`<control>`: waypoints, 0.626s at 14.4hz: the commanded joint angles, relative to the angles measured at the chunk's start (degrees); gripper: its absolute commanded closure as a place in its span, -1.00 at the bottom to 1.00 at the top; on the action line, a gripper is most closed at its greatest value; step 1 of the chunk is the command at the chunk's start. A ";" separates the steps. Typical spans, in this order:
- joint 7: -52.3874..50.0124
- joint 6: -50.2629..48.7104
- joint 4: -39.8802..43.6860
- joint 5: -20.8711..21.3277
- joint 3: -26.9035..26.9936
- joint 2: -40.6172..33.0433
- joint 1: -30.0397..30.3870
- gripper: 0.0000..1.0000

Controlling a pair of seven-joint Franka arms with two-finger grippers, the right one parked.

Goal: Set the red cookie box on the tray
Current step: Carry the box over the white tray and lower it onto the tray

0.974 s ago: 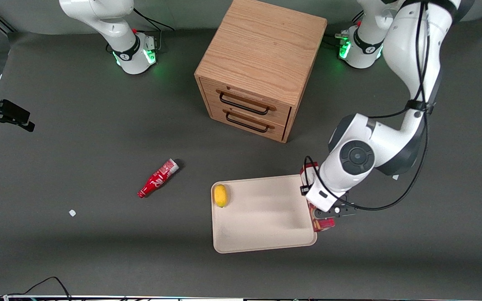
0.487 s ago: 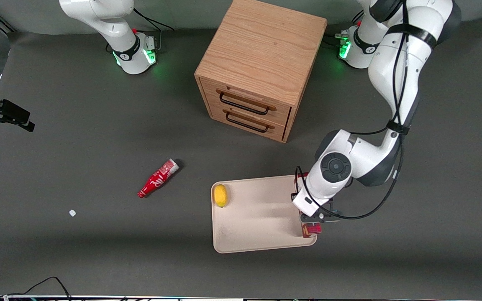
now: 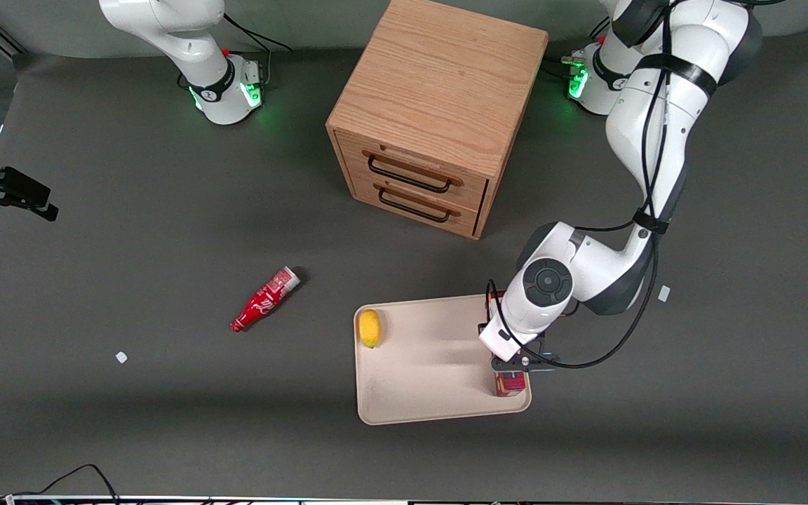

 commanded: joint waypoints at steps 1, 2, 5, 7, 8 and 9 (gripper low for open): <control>-0.86 -0.33 1.79 1.25 1.46 0.75 -0.93 1.00; -0.86 -0.33 1.71 1.25 1.63 0.83 -0.93 1.00; -0.42 -0.33 1.53 1.69 1.81 0.66 -0.84 -0.99; -1.03 -0.24 1.44 2.31 1.72 0.22 -0.84 -1.00; -1.12 -0.24 1.44 2.14 1.72 0.04 -0.84 -1.00; -1.21 -0.24 1.44 1.87 1.72 -0.22 -0.76 -1.00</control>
